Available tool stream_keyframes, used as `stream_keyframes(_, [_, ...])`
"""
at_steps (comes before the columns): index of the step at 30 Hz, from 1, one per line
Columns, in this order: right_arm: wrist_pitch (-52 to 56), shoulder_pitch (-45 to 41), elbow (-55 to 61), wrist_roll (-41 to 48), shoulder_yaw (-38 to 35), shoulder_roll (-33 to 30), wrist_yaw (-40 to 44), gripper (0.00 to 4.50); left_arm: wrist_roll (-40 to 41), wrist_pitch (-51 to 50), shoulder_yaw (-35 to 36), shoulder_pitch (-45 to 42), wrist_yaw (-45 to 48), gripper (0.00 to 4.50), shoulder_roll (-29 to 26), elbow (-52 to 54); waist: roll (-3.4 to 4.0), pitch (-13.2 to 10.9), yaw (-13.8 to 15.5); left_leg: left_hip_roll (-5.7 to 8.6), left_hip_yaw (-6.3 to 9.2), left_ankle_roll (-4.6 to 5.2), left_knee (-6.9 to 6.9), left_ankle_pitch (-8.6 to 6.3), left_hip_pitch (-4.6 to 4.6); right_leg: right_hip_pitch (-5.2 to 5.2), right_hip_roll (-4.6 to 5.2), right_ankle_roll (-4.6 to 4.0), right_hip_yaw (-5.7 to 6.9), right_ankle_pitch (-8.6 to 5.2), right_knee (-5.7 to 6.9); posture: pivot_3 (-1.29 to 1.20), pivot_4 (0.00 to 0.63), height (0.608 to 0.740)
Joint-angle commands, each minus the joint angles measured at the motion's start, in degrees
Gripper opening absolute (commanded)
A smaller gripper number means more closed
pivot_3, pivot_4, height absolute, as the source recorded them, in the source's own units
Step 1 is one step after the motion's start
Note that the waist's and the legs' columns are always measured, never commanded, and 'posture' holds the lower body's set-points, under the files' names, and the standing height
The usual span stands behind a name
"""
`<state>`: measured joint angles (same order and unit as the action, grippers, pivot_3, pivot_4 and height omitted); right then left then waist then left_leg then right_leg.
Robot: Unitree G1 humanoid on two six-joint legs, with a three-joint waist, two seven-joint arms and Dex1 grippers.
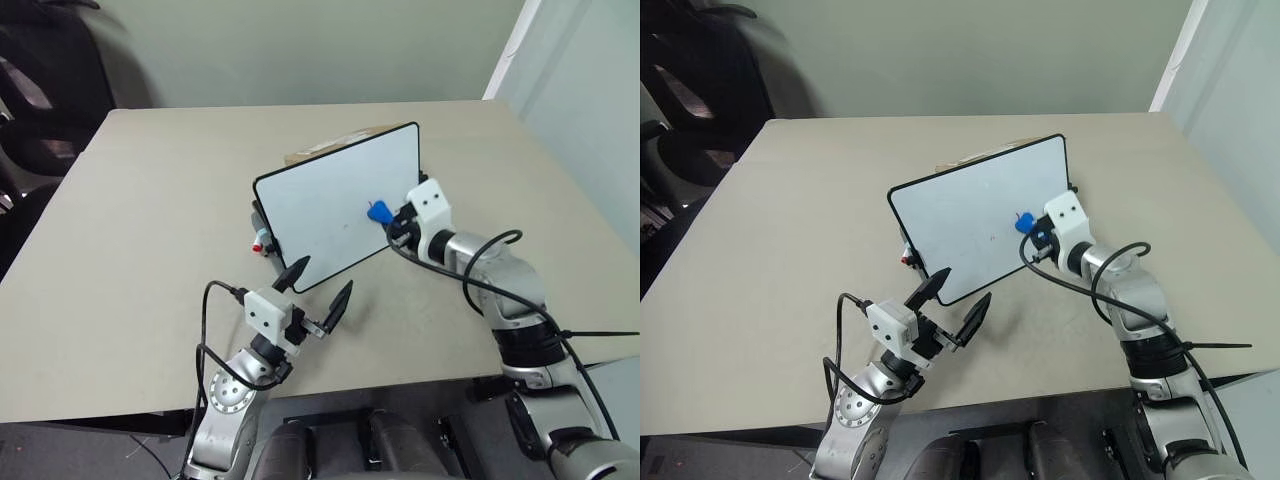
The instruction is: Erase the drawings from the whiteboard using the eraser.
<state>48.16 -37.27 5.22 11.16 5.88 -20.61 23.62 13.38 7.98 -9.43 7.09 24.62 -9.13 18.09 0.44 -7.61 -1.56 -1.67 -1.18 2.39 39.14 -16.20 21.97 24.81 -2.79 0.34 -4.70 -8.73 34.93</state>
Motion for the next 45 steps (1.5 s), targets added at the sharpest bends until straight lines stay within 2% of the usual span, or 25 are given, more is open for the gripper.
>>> stream_keyframes(1, [-0.44, -2.04, 2.38, -0.04, -1.86, 0.45, -1.3, 0.52, 0.19, 0.24, 0.26, -0.71, -0.11, 4.5, 0.06, 1.71, 0.0, 0.0, 0.01, 0.0, 0.0, 0.0, -0.01, 0.0, 0.0, 0.0, 0.0, -0.02, 0.0, -0.02, 0.0, 0.0, 0.15, 0.74])
stream_keyframes(6, [-0.06, -0.86, 2.23, -0.29, -0.95, 0.73, -1.28, 0.52, -0.1, 0.4, 0.22, -1.35, -0.16, 4.5, 0.19, 0.79, 0.0, 0.0, 0.01, 0.0, 0.0, -0.02, -0.04, -0.02, 0.03, 0.03, 0.0, -0.04, 0.0, -0.03, 0.0, 0.0, 0.15, 0.74])
stream_keyframes(14, [1.31, 4.21, 3.74, -1.01, 5.14, -0.66, 1.57, 0.52, -0.46, 0.57, -0.08, -1.67, -0.16, 4.5, 0.42, 0.34, 0.0, 0.0, -0.06, 0.0, -0.01, -0.02, -0.01, -0.02, 0.02, 0.01, 0.0, -0.02, 0.0, -0.03, 0.0, 0.0, 0.15, 0.74])
stream_keyframes(19, [1.04, 2.94, 4.96, -1.28, 5.91, -0.52, 2.09, 0.52, -0.53, 0.68, -0.22, -1.94, -0.08, 4.5, 0.56, -0.06, 0.0, 0.0, -0.09, 0.0, 0.0, -0.03, -0.01, 0.0, 0.0, 0.01, 0.0, -0.01, 0.0, -0.01, 0.02, 0.0, 0.15, 0.74])
stream_keyframes(30, [2.19, -2.46, 11.34, 0.47, 2.62, 1.68, 1.14, 0.52, -0.38, 0.75, -0.18, -2.18, 0.06, 4.5, 0.5, -0.26, 0.0, 0.0, 0.01, 0.0, -0.01, -0.02, -0.08, -0.01, 0.04, 0.07, -0.01, -0.05, 0.01, -0.12, -0.01, 0.0, 0.15, 0.74])
stream_keyframes(39, [0.77, 5.67, 8.09, -2.36, 9.38, 0.31, 2.46, 0.52, -0.23, 0.84, -0.39, -1.86, 0.11, 4.5, 0.6, 0.14, -0.02, 0.01, 0.39, 0.0, -0.01, 0.05, -0.02, -0.14, 0.02, -0.02, 0.01, -0.36, 0.01, -0.18, 0.01, 0.0, 0.15, 0.74])
stream_keyframes(45, [0.91, 7.78, 5.25, -4.11, 11.15, -0.84, 2.19, 0.52, -0.27, 0.75, 0.11, -1.83, 0.05, 4.5, 0.19, 0.25, -0.02, 0.01, 0.1, 0.0, -0.01, 0.01, -0.05, -0.12, -0.01, -0.01, 0.01, 0.06, 0.01, -0.26, 0.03, 0.0, 0.15, 0.74])
